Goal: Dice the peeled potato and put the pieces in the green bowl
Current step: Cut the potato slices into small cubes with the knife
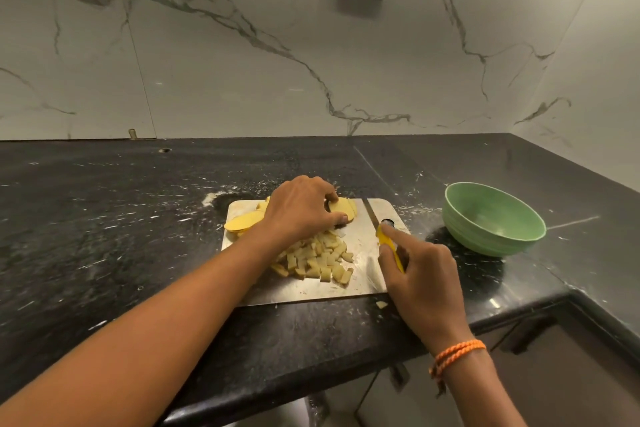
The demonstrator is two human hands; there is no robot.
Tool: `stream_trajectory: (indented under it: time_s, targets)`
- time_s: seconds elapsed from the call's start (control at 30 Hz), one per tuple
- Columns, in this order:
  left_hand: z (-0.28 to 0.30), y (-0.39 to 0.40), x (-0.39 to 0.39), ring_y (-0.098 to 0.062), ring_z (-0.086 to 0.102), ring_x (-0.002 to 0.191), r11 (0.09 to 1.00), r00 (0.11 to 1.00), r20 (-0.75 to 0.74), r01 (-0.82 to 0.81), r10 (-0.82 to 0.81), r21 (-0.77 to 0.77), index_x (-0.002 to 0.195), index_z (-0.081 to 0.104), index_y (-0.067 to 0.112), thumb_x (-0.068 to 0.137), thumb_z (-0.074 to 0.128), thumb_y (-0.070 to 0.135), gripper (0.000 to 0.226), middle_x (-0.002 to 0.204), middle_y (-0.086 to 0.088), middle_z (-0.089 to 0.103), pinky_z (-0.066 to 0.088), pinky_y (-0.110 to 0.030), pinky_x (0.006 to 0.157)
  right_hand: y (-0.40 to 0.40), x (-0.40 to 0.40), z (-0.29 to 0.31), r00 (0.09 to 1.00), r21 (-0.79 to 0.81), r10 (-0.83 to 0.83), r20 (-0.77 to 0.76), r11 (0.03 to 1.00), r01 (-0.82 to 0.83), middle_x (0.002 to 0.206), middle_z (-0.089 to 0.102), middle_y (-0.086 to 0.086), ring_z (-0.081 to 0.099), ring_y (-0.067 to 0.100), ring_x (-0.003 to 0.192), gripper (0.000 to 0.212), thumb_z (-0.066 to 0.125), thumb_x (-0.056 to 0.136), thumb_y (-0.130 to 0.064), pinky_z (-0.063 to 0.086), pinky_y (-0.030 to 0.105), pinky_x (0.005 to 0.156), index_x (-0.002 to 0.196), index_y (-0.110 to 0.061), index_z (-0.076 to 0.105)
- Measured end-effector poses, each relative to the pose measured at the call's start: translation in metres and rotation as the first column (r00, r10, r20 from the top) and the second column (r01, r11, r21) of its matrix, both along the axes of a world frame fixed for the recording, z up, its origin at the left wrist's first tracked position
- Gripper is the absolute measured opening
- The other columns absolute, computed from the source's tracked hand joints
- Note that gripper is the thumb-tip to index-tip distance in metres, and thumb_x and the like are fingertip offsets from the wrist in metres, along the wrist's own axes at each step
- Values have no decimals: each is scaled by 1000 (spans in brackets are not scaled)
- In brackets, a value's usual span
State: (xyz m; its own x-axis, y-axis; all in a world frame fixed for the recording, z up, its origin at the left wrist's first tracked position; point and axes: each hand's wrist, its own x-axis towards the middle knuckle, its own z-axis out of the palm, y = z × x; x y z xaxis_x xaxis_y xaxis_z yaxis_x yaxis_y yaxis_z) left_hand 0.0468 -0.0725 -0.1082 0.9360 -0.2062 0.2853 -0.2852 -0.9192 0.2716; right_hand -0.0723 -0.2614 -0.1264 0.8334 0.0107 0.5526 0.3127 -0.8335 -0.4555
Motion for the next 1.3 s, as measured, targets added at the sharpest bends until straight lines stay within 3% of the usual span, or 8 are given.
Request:
stream_trajectory:
  time_s: [0.13, 0.3, 0.63, 0.77, 0.87, 1.03, 1.13, 1.3]
  targets:
    - [-2, 1, 2, -18, 63, 124, 1000, 1000, 10, -2, 2, -3, 129, 74, 36, 83, 73, 73, 59, 136, 9, 71, 51, -33, 84, 9, 26, 4, 1000, -58, 5, 15, 998, -4, 64, 66, 0, 54, 13, 55, 35, 64, 93, -22, 47, 32, 55, 128, -20, 69]
    - [-5, 1, 4, -19, 64, 123, 1000, 999, 37, -6, 6, 1, 128, 74, 38, 82, 74, 73, 58, 134, 7, 72, 54, -35, 86, 18, 46, 5, 998, -121, 48, -30, 991, -51, 76, 72, 5, 65, 28, 72, 32, 59, 94, -26, 55, 43, 64, 125, -24, 68]
    - [-9, -1, 5, -17, 63, 119, 1000, 998, 69, -6, 7, -14, 129, 75, 32, 85, 74, 69, 57, 130, 7, 73, 54, -34, 84, 4, 18, -5, 990, -188, 70, -121, 978, -92, 72, 66, -2, 60, 21, 67, 30, 60, 95, -28, 54, 42, 66, 122, -18, 68]
    - [-5, 0, 5, -18, 65, 119, 1000, 999, 32, -10, 11, -17, 132, 73, 34, 86, 73, 69, 58, 134, 8, 71, 53, -33, 82, -2, -4, -5, 993, -83, 73, -97, 993, -81, 58, 38, -25, 43, 1, 53, 37, 65, 95, -29, 38, 23, 57, 132, -28, 66]
    - [-2, 3, 5, -18, 69, 110, 1000, 1000, 14, -27, 27, 0, 134, 73, 35, 86, 74, 69, 59, 129, 6, 75, 53, -31, 77, 4, -2, -1, 999, -18, 41, -9, 999, -41, 52, 33, -25, 43, 0, 45, 38, 67, 94, -21, 28, 15, 51, 132, -22, 66]
    - [-3, 4, 6, -20, 70, 109, 999, 998, 18, -53, 52, 14, 132, 73, 37, 82, 76, 71, 60, 126, 7, 76, 55, -33, 79, 17, 33, 4, 999, -61, 38, 18, 997, -37, 63, 67, 3, 51, 14, 53, 36, 64, 94, -21, 43, 30, 54, 130, -19, 67]
    - [-6, 3, 9, -19, 69, 110, 998, 998, 23, -61, 61, 7, 131, 74, 39, 80, 75, 75, 62, 125, 8, 76, 51, -31, 75, 21, 46, 4, 998, -104, 55, -12, 993, -56, 68, 69, 5, 62, 27, 63, 32, 60, 93, -23, 52, 40, 59, 125, -24, 69]
    - [-8, 1, 11, -18, 71, 105, 998, 996, 71, -63, 61, 30, 128, 75, 38, 81, 73, 76, 61, 118, 9, 78, 48, -30, 73, 21, 50, -2, 991, -209, 84, -107, 972, -105, 76, 69, 4, 61, 27, 71, 31, 52, 95, -30, 52, 44, 64, 123, -25, 67]
